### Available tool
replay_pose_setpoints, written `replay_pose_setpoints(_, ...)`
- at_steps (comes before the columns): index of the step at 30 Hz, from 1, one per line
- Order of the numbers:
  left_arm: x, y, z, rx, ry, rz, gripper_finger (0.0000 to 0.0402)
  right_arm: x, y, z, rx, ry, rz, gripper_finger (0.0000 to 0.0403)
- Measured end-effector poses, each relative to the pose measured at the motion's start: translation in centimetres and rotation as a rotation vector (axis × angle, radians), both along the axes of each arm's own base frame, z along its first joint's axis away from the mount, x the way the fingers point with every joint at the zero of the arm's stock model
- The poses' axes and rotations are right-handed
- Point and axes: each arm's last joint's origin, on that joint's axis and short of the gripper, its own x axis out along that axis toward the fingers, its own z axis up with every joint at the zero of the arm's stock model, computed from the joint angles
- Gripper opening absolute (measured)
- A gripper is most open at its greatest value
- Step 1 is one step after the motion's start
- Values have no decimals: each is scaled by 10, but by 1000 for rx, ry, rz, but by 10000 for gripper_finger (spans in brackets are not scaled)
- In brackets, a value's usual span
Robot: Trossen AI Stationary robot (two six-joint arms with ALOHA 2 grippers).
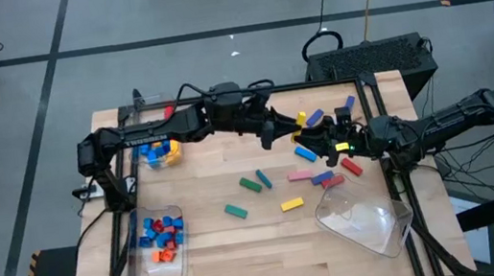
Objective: Sort blocks by size
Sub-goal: Put the yellow rectangular block into the bottom right transparent bin
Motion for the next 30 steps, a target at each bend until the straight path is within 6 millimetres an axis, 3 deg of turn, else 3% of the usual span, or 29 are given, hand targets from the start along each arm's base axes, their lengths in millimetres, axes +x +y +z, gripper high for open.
replay_pose_setpoints(8, 7, -6, -8, -17, 13, -3, 101, 0, 1, 0, -7, 3, 43, 83)
replay_pose_setpoints(14, 10, -6, -13, -25, 36, -8, 101, -2, 2, -5, 56, 59, 63, 83)
replay_pose_setpoints(23, 5, 10, -20, 9, 102, -18, 225, -24, 16, -35, 303, 388, 225, 83)
replay_pose_setpoints(30, 3, 7, -29, 51, 173, -109, 247, -47, 41, -57, 489, 701, 397, 83)
